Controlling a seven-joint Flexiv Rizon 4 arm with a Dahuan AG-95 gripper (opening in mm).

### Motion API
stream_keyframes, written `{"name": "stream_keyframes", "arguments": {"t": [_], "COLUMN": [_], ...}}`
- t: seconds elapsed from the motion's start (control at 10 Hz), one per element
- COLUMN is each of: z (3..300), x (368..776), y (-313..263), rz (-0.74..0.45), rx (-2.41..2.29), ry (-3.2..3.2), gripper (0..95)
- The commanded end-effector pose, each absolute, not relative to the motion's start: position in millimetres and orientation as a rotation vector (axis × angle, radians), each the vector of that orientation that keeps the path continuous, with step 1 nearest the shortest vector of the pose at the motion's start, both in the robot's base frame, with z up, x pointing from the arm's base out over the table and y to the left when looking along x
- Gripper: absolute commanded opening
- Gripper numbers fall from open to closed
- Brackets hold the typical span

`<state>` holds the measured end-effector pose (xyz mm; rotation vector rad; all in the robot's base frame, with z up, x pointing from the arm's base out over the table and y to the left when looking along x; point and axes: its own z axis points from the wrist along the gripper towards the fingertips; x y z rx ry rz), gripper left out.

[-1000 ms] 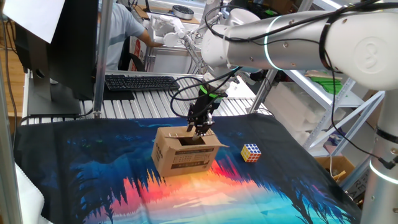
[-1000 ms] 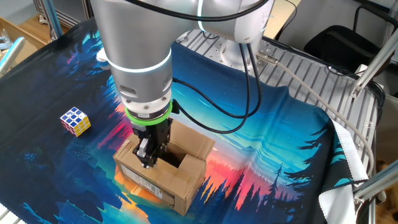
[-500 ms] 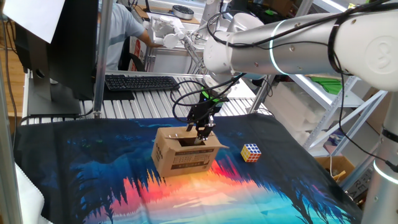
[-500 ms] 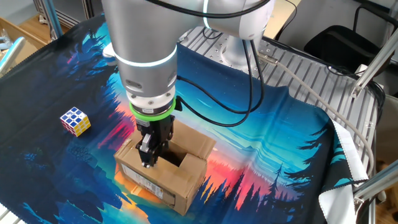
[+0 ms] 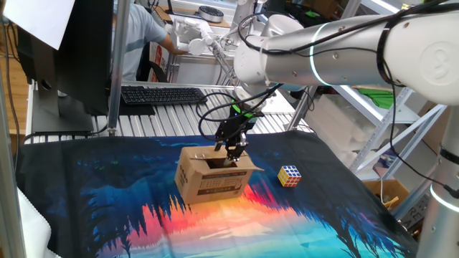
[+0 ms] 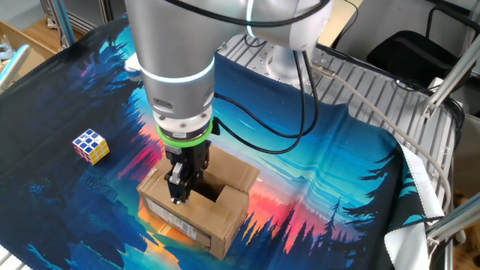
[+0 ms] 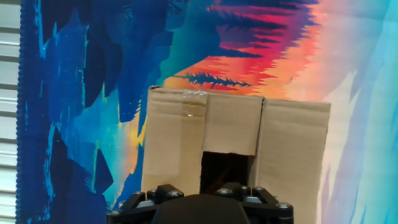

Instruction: Cover the box

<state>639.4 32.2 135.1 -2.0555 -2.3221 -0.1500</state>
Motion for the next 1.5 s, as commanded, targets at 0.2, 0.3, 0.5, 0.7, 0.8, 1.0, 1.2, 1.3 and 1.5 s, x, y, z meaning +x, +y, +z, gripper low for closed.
{"name": "stream_keyframes", "arguments": {"t": [0.2, 0.3, 0.5, 0.7, 0.8, 1.0, 1.2, 1.3, 1.5], "z": [146, 153, 165, 172, 174, 172, 168, 159, 144], "x": [637, 634, 630, 627, 625, 625, 627, 628, 630], "y": [30, 29, 26, 27, 29, 31, 33, 35, 40], "rz": [-0.122, -0.12, -0.112, -0.103, -0.102, -0.108, -0.11, -0.106, -0.111], "rx": [-2.012, -1.999, -1.979, -1.966, -1.968, -1.972, -1.983, -1.993, -2.011], "ry": [-2.329, -2.328, -2.327, -2.321, -2.318, -2.314, -2.311, -2.312, -2.316], "gripper": [57.0, 57.0, 57.0, 57.0, 57.0, 57.0, 57.0, 57.0, 57.0]}}
